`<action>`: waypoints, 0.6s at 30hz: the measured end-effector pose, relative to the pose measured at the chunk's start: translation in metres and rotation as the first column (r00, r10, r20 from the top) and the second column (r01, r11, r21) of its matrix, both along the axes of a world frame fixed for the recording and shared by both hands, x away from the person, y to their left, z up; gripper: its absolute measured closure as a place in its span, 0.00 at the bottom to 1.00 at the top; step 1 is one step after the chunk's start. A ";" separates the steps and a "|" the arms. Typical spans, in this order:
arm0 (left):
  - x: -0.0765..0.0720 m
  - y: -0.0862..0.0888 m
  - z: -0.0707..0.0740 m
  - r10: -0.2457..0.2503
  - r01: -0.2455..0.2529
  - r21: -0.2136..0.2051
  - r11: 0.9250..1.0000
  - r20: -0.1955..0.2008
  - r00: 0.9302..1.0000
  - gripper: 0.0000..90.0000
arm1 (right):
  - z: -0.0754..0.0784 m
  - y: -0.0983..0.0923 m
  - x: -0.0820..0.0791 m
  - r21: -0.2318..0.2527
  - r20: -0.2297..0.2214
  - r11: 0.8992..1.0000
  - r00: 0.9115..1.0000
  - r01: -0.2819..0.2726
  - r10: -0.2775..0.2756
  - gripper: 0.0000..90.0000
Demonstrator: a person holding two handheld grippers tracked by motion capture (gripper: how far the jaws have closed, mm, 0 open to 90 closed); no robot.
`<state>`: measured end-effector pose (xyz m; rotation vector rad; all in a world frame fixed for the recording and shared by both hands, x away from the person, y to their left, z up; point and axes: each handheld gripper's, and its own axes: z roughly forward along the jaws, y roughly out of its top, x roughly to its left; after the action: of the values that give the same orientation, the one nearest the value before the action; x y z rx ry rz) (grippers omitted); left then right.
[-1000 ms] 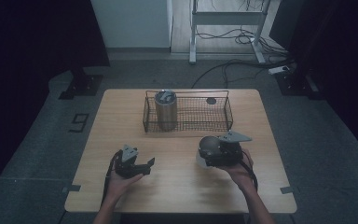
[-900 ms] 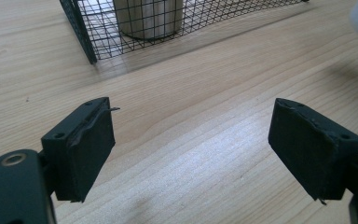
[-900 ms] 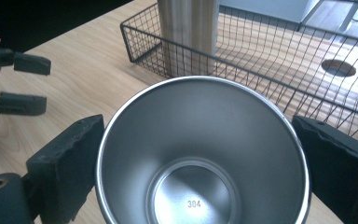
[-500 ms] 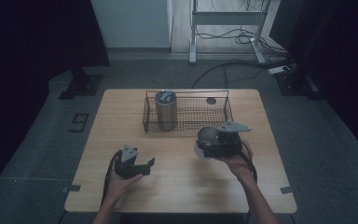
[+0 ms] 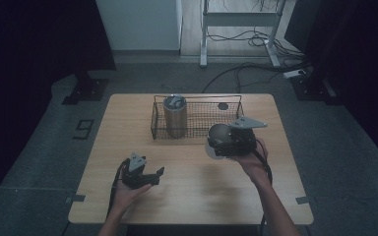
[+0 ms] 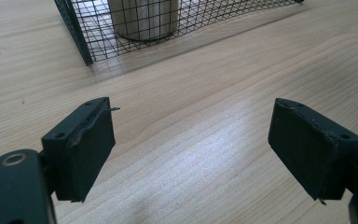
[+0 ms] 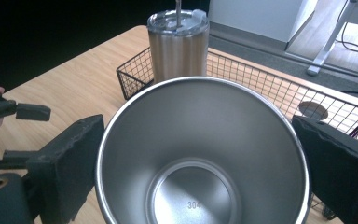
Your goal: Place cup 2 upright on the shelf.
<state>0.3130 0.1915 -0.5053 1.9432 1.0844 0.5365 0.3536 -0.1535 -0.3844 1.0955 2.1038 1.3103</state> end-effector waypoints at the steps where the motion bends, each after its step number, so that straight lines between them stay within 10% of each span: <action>1: 0.000 0.000 0.000 -0.001 0.001 0.001 1.000 0.000 1.000 0.16 | 0.001 0.000 0.001 0.002 -0.001 1.000 1.000 0.002 -0.002 0.07; 18: 0.000 0.001 -0.001 0.002 -0.002 0.004 1.000 -0.005 1.000 0.16 | 0.020 -0.004 0.017 0.005 0.008 1.000 1.000 0.018 -0.018 0.07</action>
<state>0.3131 0.1926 -0.5058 1.9480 1.0894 0.5357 0.3711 -0.1577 -0.3640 1.1074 2.0815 1.3098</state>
